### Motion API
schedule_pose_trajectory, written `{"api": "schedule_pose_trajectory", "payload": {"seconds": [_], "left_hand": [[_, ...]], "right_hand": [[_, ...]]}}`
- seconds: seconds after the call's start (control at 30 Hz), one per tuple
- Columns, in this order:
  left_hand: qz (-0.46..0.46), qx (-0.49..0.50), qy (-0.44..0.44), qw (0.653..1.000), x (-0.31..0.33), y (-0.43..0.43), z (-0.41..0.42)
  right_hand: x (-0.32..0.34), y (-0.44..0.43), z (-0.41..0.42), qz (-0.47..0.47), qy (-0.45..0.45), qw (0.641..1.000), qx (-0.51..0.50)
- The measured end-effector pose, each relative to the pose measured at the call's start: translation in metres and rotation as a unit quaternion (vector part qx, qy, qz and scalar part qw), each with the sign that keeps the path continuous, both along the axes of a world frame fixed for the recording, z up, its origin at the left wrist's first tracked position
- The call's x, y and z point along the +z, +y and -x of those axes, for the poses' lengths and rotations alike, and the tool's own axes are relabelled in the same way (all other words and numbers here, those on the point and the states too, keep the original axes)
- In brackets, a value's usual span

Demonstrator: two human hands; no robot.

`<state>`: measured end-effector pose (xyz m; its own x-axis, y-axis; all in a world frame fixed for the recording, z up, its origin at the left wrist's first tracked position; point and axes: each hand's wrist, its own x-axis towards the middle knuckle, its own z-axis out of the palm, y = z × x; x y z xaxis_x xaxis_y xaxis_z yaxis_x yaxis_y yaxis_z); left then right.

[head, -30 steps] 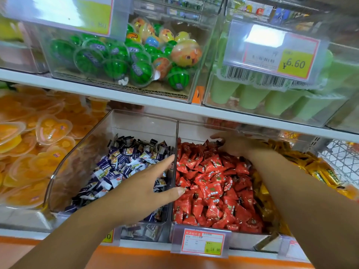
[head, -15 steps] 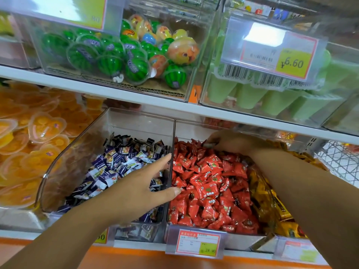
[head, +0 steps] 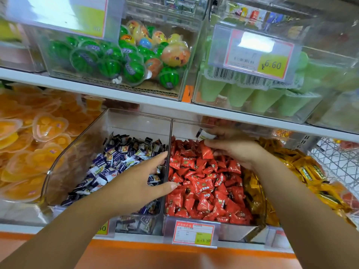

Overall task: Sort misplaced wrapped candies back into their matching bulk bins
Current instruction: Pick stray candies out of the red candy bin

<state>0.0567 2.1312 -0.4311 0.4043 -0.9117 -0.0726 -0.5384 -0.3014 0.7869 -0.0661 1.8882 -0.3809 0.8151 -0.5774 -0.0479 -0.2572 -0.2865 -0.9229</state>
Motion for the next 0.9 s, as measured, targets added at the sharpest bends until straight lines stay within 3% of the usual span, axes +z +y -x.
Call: {"api": "schedule_pose_trajectory", "payload": {"seconds": [0.07, 0.17, 0.23, 0.33, 0.4, 0.47, 0.53, 0.6, 0.73, 0.83, 0.9], "left_hand": [[-0.004, 0.003, -0.006, 1.0, 0.001, 0.0, 0.001], [-0.01, 0.005, -0.013, 1.0, 0.001, 0.0, 0.002], [-0.013, 0.006, -0.013, 1.0, 0.001, 0.0, 0.003], [-0.013, 0.006, -0.007, 1.0, 0.001, 0.0, 0.005], [-0.011, 0.008, 0.002, 1.0, 0.002, 0.0, 0.005], [-0.009, 0.01, 0.008, 1.0, 0.002, 0.0, 0.004], [-0.008, 0.007, 0.01, 1.0, 0.001, 0.0, 0.003], [-0.005, 0.002, 0.012, 1.0, 0.0, 0.001, 0.003], [-0.006, -0.011, 0.024, 1.0, -0.001, -0.001, 0.001], [-0.005, -0.014, 0.029, 0.999, 0.0, -0.001, 0.0], [-0.002, -0.01, 0.031, 0.999, 0.0, 0.0, 0.001]], "right_hand": [[-0.005, 0.012, 0.003, 0.038, 0.014, 0.999, 0.004], [-0.004, 0.029, 0.004, 0.195, 0.075, 0.978, -0.007], [0.001, 0.035, -0.003, 0.255, 0.026, 0.965, -0.061], [0.006, 0.057, -0.025, 0.258, -0.095, 0.959, -0.063], [0.007, 0.067, -0.039, 0.235, -0.089, 0.968, 0.005], [0.007, 0.058, -0.043, 0.225, -0.012, 0.973, 0.049], [0.012, 0.033, -0.034, 0.264, 0.083, 0.96, 0.03], [0.019, 0.004, -0.016, 0.329, 0.208, 0.921, 0.031], [0.026, -0.022, 0.0, 0.398, 0.387, 0.821, 0.137], [0.019, -0.022, -0.015, 0.392, 0.467, 0.772, 0.181], [0.011, -0.021, -0.024, 0.399, 0.474, 0.76, 0.195]]}}
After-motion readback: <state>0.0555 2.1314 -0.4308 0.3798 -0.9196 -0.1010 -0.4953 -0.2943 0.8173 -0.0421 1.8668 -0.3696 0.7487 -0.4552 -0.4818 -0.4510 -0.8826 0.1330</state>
